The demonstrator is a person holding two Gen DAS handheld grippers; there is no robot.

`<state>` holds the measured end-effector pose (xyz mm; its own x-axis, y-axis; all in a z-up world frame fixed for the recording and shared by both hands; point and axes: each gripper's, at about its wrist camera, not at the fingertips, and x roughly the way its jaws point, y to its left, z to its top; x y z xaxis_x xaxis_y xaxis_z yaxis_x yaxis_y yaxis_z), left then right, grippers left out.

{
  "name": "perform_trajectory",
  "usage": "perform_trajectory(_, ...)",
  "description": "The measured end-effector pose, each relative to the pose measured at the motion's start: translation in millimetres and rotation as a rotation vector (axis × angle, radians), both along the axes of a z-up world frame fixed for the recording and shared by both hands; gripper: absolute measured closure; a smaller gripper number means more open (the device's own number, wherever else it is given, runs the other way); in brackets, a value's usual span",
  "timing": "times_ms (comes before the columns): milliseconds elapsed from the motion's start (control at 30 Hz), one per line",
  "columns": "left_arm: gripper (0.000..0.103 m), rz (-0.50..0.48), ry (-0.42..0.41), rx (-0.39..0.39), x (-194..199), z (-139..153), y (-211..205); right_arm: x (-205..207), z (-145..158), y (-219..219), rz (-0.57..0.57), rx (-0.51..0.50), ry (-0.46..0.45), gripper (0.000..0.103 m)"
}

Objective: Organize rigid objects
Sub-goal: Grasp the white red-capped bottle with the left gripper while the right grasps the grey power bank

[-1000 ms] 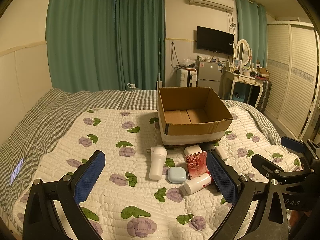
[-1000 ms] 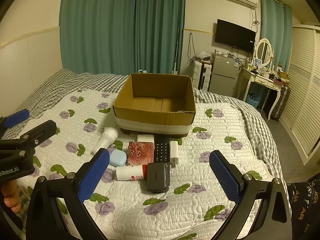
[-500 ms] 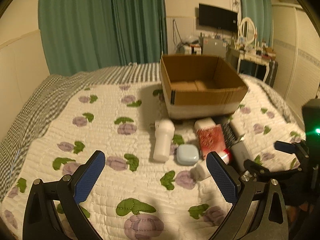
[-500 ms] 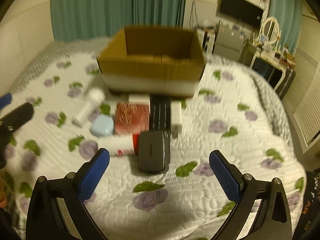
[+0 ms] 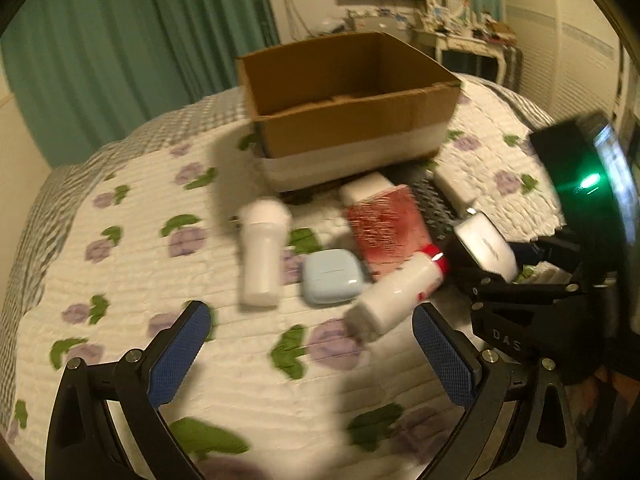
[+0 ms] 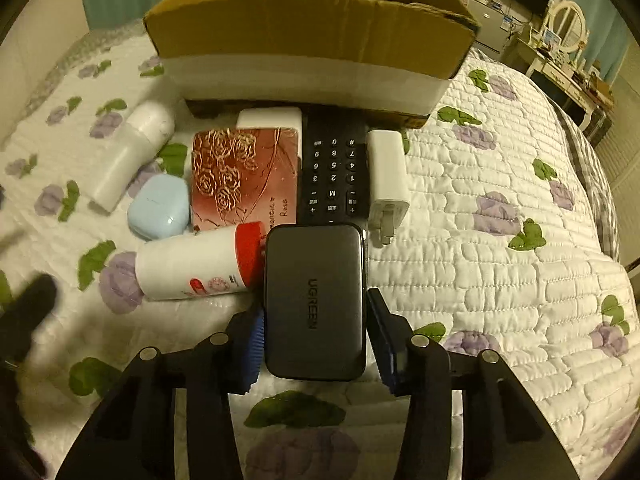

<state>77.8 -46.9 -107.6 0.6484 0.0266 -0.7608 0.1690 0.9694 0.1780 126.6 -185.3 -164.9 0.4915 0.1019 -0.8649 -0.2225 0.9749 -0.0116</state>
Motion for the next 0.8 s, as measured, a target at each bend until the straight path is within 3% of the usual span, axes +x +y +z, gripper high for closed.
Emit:
perform_trajectory(133, 0.002, -0.048, 0.031, -0.041, 15, -6, -15, -5, 15, -22, -0.060, 0.026, -0.037, 0.061)
perform_trajectory(233, 0.002, -0.091, 0.042, -0.006, 25, -16, -23, -7, 27, -44, -0.104, 0.080, -0.057, 0.061)
perform_trajectory(333, 0.003, -0.133, 0.088, -0.031, 33, -26, -27, -5, 37, -61, -0.149, 0.088, -0.081, 0.061)
perform_trajectory(433, 0.004, -0.190, 0.116, 0.016, 37, -41, -39, 2, 37, -72, -0.187, 0.146, -0.066, 0.061)
perform_trajectory(500, 0.012, -0.240, 0.146, 0.033, 37, -50, -47, 2, 32, -71, -0.195, 0.134, -0.050, 0.061)
perform_trajectory(533, 0.038, -0.261, 0.161, 0.041, 36, -53, -51, 3, 30, -70, -0.191, 0.133, -0.043, 0.061)
perform_trajectory(567, 0.049, -0.259, 0.170, 0.071, 37, -57, -54, 4, 28, -72, -0.188, 0.132, -0.039, 0.061)
perform_trajectory(800, 0.048, -0.295, 0.234, 0.086, 61, -65, -66, 7, 19, -71, -0.186, 0.107, -0.025, 0.061)
